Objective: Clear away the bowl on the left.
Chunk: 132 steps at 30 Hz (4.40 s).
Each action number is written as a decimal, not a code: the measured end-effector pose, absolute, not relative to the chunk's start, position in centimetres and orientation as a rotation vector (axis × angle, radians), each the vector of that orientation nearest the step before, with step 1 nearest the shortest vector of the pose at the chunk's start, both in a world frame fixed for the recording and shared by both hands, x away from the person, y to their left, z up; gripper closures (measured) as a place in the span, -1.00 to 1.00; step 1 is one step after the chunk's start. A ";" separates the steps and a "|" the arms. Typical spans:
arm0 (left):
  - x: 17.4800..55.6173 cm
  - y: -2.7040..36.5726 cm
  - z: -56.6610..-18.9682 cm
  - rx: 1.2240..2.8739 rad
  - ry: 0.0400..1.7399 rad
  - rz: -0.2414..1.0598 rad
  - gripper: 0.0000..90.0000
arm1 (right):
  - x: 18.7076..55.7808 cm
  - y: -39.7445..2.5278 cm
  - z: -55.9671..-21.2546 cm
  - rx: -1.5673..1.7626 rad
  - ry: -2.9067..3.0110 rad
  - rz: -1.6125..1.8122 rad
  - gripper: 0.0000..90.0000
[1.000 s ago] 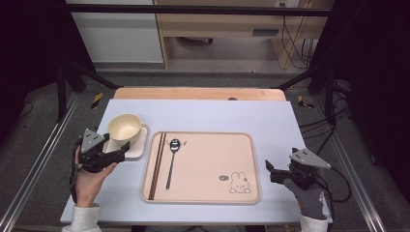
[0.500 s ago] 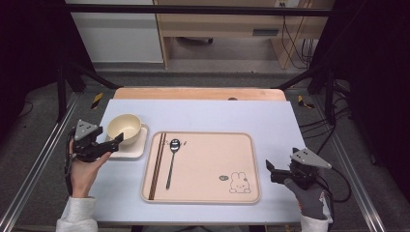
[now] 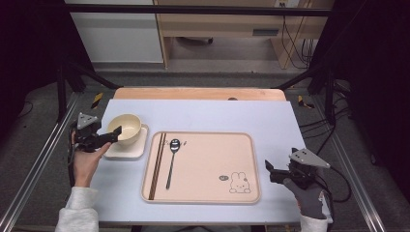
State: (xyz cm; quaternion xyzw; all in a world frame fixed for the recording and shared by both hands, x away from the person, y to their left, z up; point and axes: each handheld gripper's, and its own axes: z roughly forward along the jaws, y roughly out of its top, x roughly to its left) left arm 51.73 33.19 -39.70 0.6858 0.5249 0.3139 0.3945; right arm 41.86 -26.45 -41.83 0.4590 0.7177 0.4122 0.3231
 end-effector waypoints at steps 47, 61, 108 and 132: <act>57.5 35.6 -44.9 1.801 1.546 0.644 0.63 | 42.1 -26.1 -42.1 1.202 1.902 1.072 -0.99; 58.0 35.9 -45.0 1.758 1.583 0.597 0.82 | 42.2 -26.0 -42.2 1.200 1.908 1.064 -0.99; 53.9 34.0 -40.6 1.702 1.434 0.729 0.84 | 42.0 -26.2 -42.0 1.204 1.898 1.071 -0.99; 49.8 30.7 -38.2 1.680 1.251 0.740 0.84 | 42.0 -26.1 -42.0 1.200 1.900 1.072 -0.99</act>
